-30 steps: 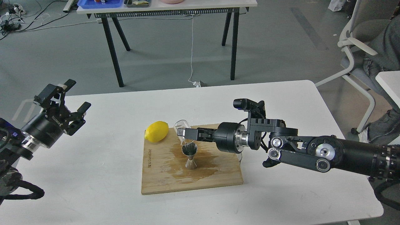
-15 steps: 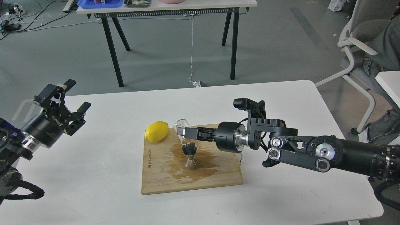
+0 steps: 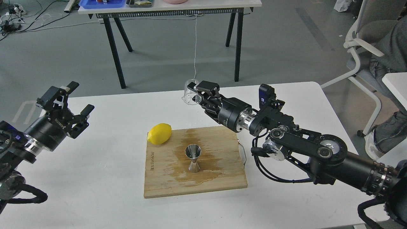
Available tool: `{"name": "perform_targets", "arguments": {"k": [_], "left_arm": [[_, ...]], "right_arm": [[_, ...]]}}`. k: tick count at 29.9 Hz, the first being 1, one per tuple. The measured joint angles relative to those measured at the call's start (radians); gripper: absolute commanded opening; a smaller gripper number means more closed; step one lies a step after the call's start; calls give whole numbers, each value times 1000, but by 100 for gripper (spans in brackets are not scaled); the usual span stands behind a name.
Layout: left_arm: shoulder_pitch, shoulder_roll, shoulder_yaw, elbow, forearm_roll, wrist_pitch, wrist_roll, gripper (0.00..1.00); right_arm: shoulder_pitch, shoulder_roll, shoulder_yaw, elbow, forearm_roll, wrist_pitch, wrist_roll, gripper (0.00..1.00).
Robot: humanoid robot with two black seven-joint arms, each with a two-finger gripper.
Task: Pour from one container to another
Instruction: 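Carry the glass cup back and set it down on the table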
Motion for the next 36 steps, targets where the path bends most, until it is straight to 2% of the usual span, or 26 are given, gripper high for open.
{"name": "perform_targets", "arguments": {"k": [10, 16, 24, 36], "left_arm": [[-7, -24, 15, 10, 3, 3, 0, 99], [-9, -36, 29, 11, 3, 18, 0, 99], [-11, -47, 35, 11, 3, 21, 0, 99], [-11, -42, 35, 11, 3, 19, 0, 99]], "right_arm": [[-269, 146, 607, -136, 481, -39, -6, 37], [-389, 152, 828, -196, 789, -99, -13, 37], [-444, 131, 881, -206, 915, -235, -35, 37], [-493, 152, 884, -197, 951, -290, -40, 37]]}}
